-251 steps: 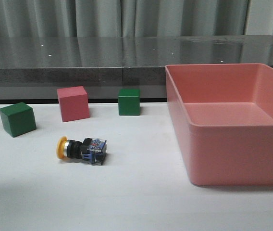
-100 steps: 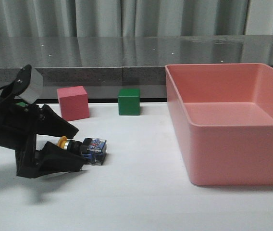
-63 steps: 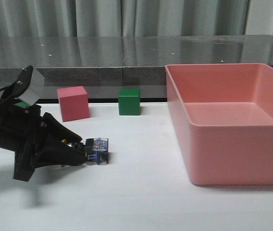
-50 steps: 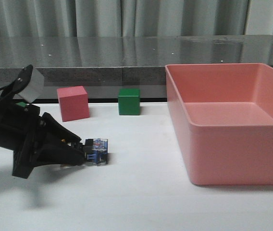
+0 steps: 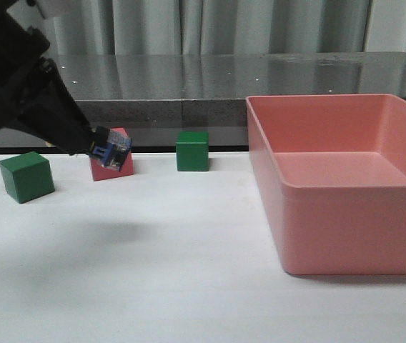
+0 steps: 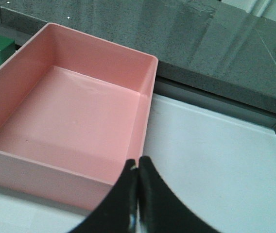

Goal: Place and stand button with both arms
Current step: 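Lift the button with the left gripper and rotate it cap-up, then set the button upright on the table and open the left gripper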

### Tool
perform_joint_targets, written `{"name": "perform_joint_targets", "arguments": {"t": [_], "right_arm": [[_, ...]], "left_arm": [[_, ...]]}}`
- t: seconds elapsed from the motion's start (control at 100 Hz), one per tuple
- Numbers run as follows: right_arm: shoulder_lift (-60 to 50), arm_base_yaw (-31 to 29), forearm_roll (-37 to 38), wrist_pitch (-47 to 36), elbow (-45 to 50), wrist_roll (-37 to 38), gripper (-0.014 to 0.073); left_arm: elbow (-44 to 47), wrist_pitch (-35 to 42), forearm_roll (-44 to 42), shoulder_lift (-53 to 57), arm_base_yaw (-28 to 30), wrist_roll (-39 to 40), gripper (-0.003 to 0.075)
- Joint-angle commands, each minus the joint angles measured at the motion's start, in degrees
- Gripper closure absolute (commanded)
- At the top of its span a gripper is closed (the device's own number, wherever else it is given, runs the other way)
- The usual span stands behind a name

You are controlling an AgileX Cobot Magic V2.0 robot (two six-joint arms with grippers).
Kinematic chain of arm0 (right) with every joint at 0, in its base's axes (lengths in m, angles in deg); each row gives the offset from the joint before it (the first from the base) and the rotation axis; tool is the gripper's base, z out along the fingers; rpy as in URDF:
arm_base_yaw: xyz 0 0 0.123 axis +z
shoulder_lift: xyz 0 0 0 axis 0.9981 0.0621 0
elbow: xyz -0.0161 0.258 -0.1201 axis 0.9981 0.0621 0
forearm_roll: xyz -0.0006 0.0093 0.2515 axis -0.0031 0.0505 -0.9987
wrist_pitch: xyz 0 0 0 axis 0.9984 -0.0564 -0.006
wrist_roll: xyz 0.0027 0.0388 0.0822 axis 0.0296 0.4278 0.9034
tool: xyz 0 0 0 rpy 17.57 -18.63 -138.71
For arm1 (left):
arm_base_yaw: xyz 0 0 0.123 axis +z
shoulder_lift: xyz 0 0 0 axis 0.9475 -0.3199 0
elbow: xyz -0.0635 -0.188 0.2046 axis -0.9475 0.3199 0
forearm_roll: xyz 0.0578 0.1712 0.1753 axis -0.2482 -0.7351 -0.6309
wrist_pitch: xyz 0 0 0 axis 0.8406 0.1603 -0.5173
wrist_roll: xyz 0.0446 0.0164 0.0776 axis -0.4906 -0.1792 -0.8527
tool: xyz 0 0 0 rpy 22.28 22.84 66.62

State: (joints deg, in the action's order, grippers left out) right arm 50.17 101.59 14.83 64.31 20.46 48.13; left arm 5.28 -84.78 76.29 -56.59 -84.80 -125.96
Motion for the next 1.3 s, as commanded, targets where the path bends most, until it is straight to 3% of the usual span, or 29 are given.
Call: {"name": "perform_joint_targets", "arguments": {"t": [0.0, 0.11, 0.21, 0.38, 0.57, 1.04, 1.17, 1.29], "right_arm": [[0.4, -0.5, 1.6, -3.7, -1.4, 0.2, 0.0653], [0.4, -0.5, 1.6, -3.7, -1.4, 0.2, 0.0653], [0.4, -0.5, 1.6, -3.7, -1.4, 0.2, 0.0653], [0.4, -0.5, 1.6, -3.2, -1.4, 0.2, 0.0653], [0.4, -0.5, 1.6, -3.2, -1.4, 0.2, 0.0653], [0.4, -0.5, 1.6, -2.7, -1.4, 0.2, 0.0653], [0.4, -0.5, 1.6, -2.7, -1.4, 0.2, 0.0653], [0.4, -0.5, 1.6, -2.7, -1.4, 0.2, 0.0653]], "left_arm": [[-6.7, -6.1, -14.1, 1.8, -3.1, 18.4, 0.074], [-11.4, -10.2, -33.0, 0.4, -8.3, 33.1, 0.074], [-13.3, -10.7, -42.9, -1.5, -12.1, 39.7, 0.074], [-15.3, -11.5, -51.0, -5.6, -17.0, 40.3, 0.0739], [-15.5, -15.9, -66.4, -10.8, -21.8, 40.3, 0.0739], [-15.6, -14.7, -70.2, -13.9, -25.1, 40.3, 0.0731], [-15.6, -15.0, -70.0, -13.9, -25.1, 40.3, 0.0606], [-15.6, -15.0, -69.1, -13.9, -25.1, 40.3, 0.0417]]}}
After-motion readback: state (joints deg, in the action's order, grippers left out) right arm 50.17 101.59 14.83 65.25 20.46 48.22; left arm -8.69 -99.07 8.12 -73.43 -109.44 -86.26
